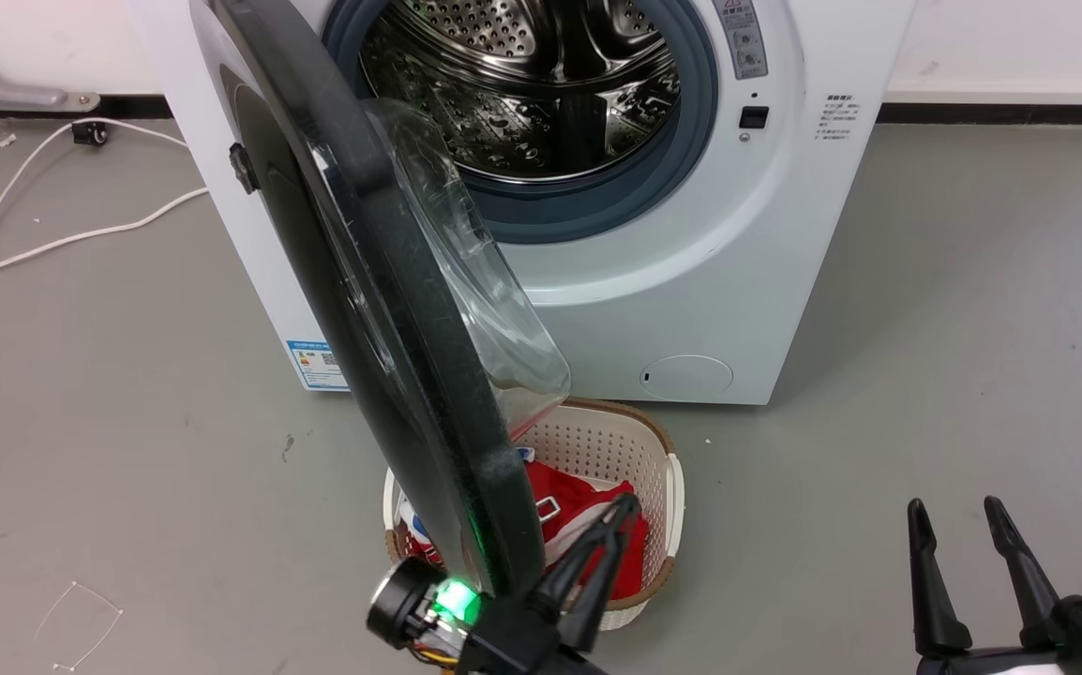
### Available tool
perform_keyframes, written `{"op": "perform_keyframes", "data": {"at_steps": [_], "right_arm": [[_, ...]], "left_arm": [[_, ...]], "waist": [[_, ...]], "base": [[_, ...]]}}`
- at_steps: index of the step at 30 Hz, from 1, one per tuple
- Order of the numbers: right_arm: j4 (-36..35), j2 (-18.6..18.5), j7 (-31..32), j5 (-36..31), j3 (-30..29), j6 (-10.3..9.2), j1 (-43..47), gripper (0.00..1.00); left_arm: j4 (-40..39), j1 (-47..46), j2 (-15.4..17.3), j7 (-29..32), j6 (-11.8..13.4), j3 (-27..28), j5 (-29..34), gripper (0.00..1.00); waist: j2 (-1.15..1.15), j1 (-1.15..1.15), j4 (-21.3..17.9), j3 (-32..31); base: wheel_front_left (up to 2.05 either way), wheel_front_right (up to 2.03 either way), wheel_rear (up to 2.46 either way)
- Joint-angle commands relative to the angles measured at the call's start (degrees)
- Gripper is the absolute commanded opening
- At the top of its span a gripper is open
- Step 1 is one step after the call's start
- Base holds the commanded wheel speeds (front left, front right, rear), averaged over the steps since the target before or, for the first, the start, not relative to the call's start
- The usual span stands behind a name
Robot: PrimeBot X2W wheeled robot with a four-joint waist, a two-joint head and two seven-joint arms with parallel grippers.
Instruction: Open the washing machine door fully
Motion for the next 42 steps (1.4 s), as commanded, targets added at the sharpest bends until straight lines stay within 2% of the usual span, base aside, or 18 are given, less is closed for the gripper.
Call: {"op": "perform_keyframes", "data": {"at_steps": [1, 9, 18, 33, 42], "right_arm": [[0.1, 0.1, -0.1, -0.3, 0.0, -0.01, -0.8, 1.0], [0.3, 0.1, -0.1, -0.5, -0.4, -0.01, -0.6, 1.0], [0.7, 0.1, -0.1, -0.1, -0.2, -0.01, 0.5, 1.0], [0.7, 0.1, -0.1, 0.6, -0.4, -0.01, 1.1, 1.0], [1.1, 0.1, -0.1, 0.6, -0.1, -0.01, 0.5, 1.0]], "left_arm": [[0.1, -0.2, 0.1, -0.2, 0.4, 0.4, -0.1, 0.0], [1.4, -0.4, 0.0, -0.2, 0.1, 4.6, 0.1, 0.0], [2.4, 2.0, 0.6, -0.1, 0.6, 8.2, 0.3, 0.0], [0.2, 6.0, 1.8, 0.0, 1.2, 12.3, 0.9, 0.0], [-0.2, 6.0, 2.8, 0.0, 2.7, 17.9, -0.3, 0.0]], "waist": [[0.0, 0.0, 0.0, 0.1], [0.0, 0.0, 0.8, 0.0], [0.0, 0.0, 3.6, -1.1], [0.0, 0.0, 10.6, -1.2], [0.0, 0.0, 14.7, -0.3]], "base": [[0.0, 0.0, 0.0], [0.0, 0.0, 0.0], [0.0, 0.0, 0.0], [0.0, 0.0, 0.0], [0.0, 0.0, 0.0]]}}
